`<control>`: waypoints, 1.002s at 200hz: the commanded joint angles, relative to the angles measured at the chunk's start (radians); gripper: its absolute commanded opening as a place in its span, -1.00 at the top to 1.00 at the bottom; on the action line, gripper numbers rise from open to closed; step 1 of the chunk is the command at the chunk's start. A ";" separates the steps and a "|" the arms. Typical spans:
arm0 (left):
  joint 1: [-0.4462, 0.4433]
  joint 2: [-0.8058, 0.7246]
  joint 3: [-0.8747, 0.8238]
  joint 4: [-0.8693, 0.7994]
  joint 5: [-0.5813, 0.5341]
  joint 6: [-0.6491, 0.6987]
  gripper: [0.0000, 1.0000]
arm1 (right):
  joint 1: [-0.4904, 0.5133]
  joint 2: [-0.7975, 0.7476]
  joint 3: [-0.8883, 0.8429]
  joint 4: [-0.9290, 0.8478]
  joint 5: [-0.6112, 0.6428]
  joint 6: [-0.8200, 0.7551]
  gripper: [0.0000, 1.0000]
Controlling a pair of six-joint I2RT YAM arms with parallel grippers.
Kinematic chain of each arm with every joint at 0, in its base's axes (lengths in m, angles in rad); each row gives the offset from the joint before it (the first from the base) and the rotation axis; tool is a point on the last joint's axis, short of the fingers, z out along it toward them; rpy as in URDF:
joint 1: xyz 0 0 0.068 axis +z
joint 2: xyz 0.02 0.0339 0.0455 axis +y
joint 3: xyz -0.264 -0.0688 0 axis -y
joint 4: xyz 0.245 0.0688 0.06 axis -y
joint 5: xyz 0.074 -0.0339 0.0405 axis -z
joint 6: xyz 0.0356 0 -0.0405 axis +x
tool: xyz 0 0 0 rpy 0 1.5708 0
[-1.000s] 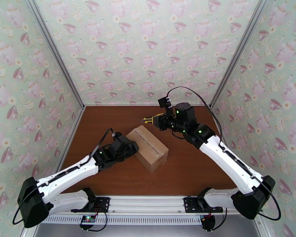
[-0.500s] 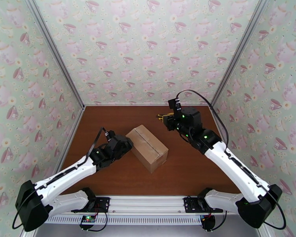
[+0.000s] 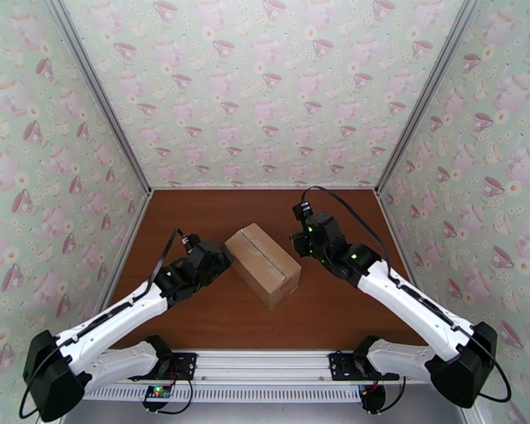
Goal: Unpack the express box
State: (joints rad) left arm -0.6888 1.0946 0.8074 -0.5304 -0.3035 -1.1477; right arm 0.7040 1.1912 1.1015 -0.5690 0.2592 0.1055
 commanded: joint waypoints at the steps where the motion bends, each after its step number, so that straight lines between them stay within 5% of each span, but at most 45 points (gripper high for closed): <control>1: 0.008 -0.001 0.031 -0.017 0.007 0.036 -0.50 | 0.042 -0.038 -0.007 -0.028 0.016 0.039 1.00; 117: -0.018 0.022 0.036 0.048 0.093 0.061 -0.57 | 0.120 -0.066 -0.019 -0.058 -0.051 0.150 1.00; 131: -0.028 0.022 0.030 0.060 0.091 0.064 -0.99 | 0.127 -0.074 -0.027 -0.052 -0.052 0.157 1.00; 200: -0.062 -0.015 0.003 0.073 0.056 0.049 -0.83 | 0.138 -0.067 -0.023 -0.067 0.055 0.135 1.00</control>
State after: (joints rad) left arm -0.7444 1.1110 0.8162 -0.4610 -0.2321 -1.0973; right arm 0.8371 1.1320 1.0767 -0.6205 0.2466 0.2436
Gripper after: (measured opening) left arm 0.954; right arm 0.207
